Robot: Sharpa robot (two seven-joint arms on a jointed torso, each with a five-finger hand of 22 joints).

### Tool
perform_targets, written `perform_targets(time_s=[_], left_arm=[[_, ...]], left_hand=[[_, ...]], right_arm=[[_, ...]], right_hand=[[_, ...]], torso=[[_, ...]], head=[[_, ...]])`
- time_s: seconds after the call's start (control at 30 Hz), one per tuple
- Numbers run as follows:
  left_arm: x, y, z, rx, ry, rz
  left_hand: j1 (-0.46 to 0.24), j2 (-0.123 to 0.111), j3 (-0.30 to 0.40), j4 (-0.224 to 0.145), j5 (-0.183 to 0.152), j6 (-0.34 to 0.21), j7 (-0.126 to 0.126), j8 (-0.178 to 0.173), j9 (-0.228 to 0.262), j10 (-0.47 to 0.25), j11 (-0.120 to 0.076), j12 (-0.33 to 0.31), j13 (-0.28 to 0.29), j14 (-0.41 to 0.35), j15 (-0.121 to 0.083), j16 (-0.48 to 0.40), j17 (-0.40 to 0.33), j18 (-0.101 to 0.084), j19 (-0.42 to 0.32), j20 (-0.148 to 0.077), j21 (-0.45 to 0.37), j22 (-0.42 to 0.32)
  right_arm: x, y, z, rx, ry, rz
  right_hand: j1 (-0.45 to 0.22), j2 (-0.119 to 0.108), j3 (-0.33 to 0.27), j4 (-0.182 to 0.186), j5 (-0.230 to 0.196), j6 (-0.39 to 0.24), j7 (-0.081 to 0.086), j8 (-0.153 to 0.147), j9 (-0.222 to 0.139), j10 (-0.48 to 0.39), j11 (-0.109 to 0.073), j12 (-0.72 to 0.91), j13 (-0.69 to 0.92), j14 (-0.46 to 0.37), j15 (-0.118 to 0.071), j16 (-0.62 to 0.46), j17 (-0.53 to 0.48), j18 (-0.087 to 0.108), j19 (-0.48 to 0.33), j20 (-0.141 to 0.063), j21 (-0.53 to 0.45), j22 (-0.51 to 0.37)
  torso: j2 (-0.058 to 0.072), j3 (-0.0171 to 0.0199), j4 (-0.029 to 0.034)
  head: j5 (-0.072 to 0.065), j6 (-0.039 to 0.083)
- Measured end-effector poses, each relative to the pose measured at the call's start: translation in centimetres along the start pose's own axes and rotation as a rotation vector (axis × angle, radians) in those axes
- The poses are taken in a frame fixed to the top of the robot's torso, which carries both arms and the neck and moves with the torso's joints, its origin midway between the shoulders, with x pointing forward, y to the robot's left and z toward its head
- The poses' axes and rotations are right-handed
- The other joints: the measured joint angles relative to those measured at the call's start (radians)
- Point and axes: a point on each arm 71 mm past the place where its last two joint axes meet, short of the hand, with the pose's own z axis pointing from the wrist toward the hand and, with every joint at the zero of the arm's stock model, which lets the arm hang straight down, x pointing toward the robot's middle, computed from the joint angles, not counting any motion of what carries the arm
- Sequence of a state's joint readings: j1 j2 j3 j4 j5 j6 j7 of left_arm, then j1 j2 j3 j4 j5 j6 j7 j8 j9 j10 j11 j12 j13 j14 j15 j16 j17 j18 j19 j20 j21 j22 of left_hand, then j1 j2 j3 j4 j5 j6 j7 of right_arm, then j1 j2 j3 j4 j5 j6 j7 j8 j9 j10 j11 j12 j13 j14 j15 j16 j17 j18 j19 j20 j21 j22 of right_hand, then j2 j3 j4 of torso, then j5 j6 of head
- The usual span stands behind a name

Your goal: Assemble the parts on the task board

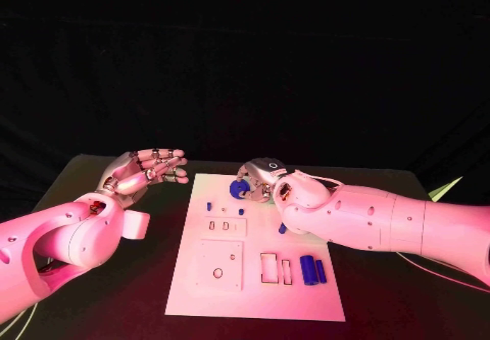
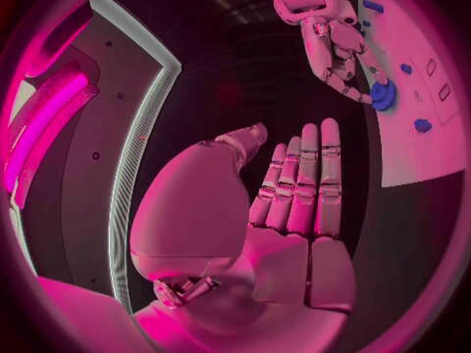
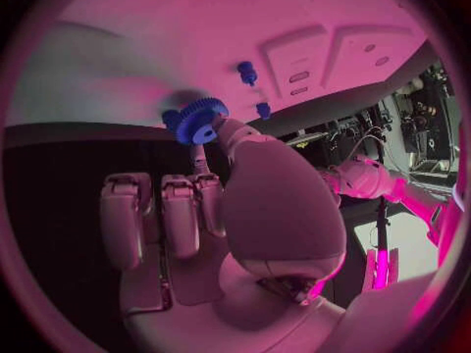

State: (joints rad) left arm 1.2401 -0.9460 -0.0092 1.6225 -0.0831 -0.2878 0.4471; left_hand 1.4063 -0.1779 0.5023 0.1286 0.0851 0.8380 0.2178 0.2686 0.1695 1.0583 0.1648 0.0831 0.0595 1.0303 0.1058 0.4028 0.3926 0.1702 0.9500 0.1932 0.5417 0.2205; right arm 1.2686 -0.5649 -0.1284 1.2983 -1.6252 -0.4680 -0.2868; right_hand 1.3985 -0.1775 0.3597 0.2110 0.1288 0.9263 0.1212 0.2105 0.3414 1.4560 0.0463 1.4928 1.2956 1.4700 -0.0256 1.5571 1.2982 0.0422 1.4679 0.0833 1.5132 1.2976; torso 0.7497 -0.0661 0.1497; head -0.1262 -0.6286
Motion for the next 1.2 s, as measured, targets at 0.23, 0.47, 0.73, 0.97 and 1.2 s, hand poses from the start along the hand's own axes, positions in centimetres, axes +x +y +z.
perform_targets(time_s=[0.23,0.47,0.73,0.97,1.2], left_arm=[[0.0,0.0,0.0,0.000,0.000,0.000],[0.0,0.0,0.0,0.000,0.000,0.000],[0.0,0.0,0.0,0.000,0.000,0.000],[0.0,0.0,0.0,-0.001,0.000,0.000],[0.0,0.0,0.0,-0.001,0.000,0.000]], left_hand=[[0.000,0.000,0.000,0.000,0.000,0.000,0.000,0.000,0.000,0.000,0.000,0.000,0.000,0.000,0.000,0.000,0.000,0.000,0.000,0.000,0.000,0.000],[0.000,0.000,0.000,0.000,0.000,0.000,0.000,0.000,0.000,0.000,0.000,0.000,0.000,0.000,0.000,0.000,0.000,0.000,0.000,0.000,0.000,0.000],[0.000,0.000,0.000,0.000,0.000,0.000,0.000,0.000,0.000,0.000,0.000,0.000,0.000,0.000,0.000,0.000,0.000,0.000,0.000,0.000,0.000,0.000],[0.000,0.000,0.000,0.000,0.000,0.000,0.000,0.000,0.000,0.000,0.000,0.000,0.000,0.000,0.000,0.000,0.001,0.000,-0.001,0.001,0.000,0.000],[0.000,0.000,0.000,0.000,0.000,0.000,0.000,0.000,0.000,0.000,0.000,0.000,0.000,0.000,0.000,0.000,0.001,0.000,-0.002,0.002,0.000,0.001]], right_arm=[[0.3,0.1,0.1,0.001,0.014,-0.004],[0.5,0.2,0.2,0.002,0.021,-0.007],[0.7,0.2,0.4,0.010,0.021,-0.009],[1.0,0.1,0.5,0.020,0.031,-0.002],[1.3,0.0,0.5,0.025,0.070,-0.002]], right_hand=[[0.000,0.000,0.000,0.000,0.000,0.000,0.000,0.000,0.000,0.000,0.000,0.000,0.000,0.000,0.000,0.000,0.000,-0.006,0.000,0.000,0.011,0.000],[-0.025,0.025,0.044,-0.002,0.001,0.013,-0.002,0.005,0.007,0.000,0.000,0.000,0.000,0.000,0.000,0.000,0.000,-0.006,0.000,0.000,0.011,0.000],[-0.049,0.001,0.044,-0.003,0.001,0.016,0.000,0.005,0.010,0.000,0.000,0.000,0.000,0.000,0.000,0.000,0.000,-0.006,0.000,0.000,0.011,0.000],[-0.139,-0.041,0.053,0.007,0.001,-0.018,0.035,-0.031,0.015,0.012,0.013,-0.012,0.000,0.000,0.025,0.000,0.000,-0.006,-0.009,0.014,0.011,0.000],[-0.177,-0.054,0.032,0.029,0.001,-0.032,0.038,-0.073,-0.015,-0.002,0.027,-0.012,0.000,0.000,0.026,0.000,0.000,-0.006,-0.012,0.017,0.011,0.000]], torso=[[0.000,0.0012,-0.0008],[0.000,0.0018,-0.0010],[0.000,0.0016,-0.0014],[0.000,0.0011,-0.0008],[0.000,0.0009,-0.0008]], head=[[0.003,-0.003],[0.005,-0.003],[0.007,-0.003],[0.006,-0.003],[0.006,-0.003]])
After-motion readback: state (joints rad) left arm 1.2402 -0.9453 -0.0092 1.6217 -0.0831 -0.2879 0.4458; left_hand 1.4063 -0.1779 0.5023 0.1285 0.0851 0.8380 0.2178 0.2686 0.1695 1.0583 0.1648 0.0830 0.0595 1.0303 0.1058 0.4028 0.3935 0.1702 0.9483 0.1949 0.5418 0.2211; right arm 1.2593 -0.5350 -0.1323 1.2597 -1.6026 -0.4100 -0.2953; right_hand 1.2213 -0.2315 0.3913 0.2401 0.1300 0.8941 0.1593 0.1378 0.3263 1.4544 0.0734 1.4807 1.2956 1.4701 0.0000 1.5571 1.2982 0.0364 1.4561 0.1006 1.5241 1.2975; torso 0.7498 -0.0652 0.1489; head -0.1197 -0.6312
